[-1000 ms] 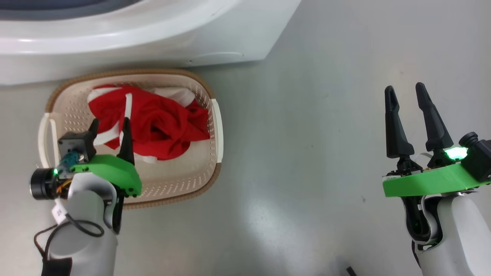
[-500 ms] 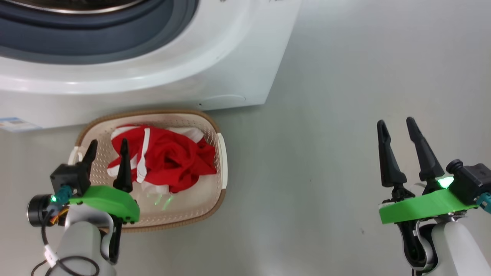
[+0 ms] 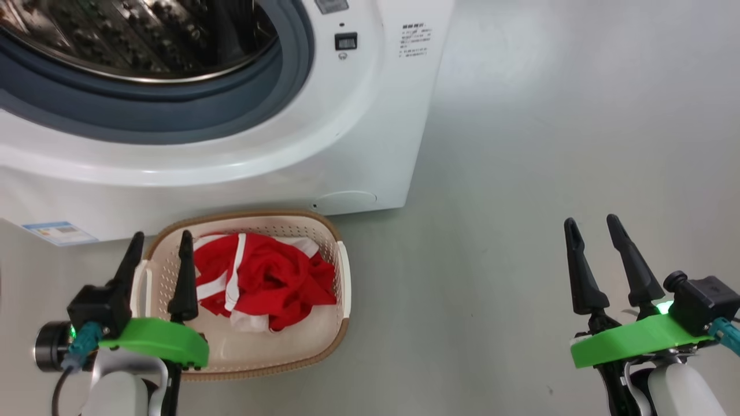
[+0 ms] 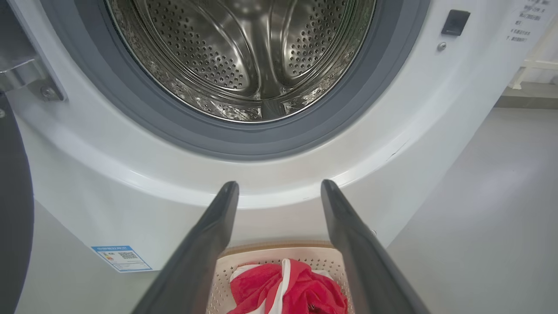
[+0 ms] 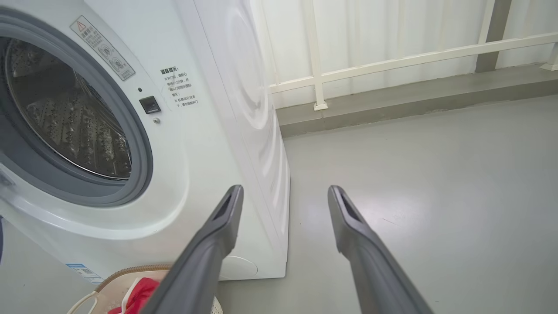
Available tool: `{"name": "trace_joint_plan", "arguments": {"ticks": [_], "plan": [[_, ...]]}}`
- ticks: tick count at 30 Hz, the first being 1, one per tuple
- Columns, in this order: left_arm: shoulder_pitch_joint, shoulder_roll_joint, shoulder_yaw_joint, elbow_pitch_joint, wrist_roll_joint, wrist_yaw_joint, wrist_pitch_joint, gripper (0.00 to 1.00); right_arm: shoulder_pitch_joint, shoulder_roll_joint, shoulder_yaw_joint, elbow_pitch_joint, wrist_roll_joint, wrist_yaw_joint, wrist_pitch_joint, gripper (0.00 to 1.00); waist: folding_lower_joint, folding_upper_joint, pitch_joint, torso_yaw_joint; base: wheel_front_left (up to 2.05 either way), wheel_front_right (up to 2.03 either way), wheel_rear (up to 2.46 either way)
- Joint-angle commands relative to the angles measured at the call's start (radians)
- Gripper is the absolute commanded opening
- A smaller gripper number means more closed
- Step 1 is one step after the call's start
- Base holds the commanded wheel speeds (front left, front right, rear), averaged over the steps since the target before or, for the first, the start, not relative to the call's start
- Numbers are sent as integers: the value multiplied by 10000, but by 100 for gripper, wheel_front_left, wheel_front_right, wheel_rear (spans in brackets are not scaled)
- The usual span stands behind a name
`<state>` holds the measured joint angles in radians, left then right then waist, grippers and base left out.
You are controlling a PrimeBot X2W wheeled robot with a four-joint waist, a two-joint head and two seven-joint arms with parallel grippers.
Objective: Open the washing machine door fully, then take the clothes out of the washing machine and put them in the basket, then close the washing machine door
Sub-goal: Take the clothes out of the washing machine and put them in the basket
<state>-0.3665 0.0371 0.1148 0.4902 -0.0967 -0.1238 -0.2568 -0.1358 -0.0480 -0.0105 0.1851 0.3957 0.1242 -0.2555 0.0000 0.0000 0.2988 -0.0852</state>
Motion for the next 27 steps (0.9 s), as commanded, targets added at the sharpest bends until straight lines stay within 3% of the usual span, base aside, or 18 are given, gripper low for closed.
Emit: {"name": "trace_joint_plan", "arguments": {"ticks": [1,14,27], "plan": [[264,146,287,-437,52,-30,-49,100,101,-22,250,-212,-165,65,-63,100,0,0,-331,26,0,0,0],[1731,133,230,-2053,-87,-39,-49,100,773,-22,223,-194,-154,65,-63,100,0,0,-1337,-39,0,0,0],[3017,132,209,-3220,-345,237,-49,100,1320,-22,48,-258,-98,65,-63,100,0,0,-1817,-2,0,0,0]]}}
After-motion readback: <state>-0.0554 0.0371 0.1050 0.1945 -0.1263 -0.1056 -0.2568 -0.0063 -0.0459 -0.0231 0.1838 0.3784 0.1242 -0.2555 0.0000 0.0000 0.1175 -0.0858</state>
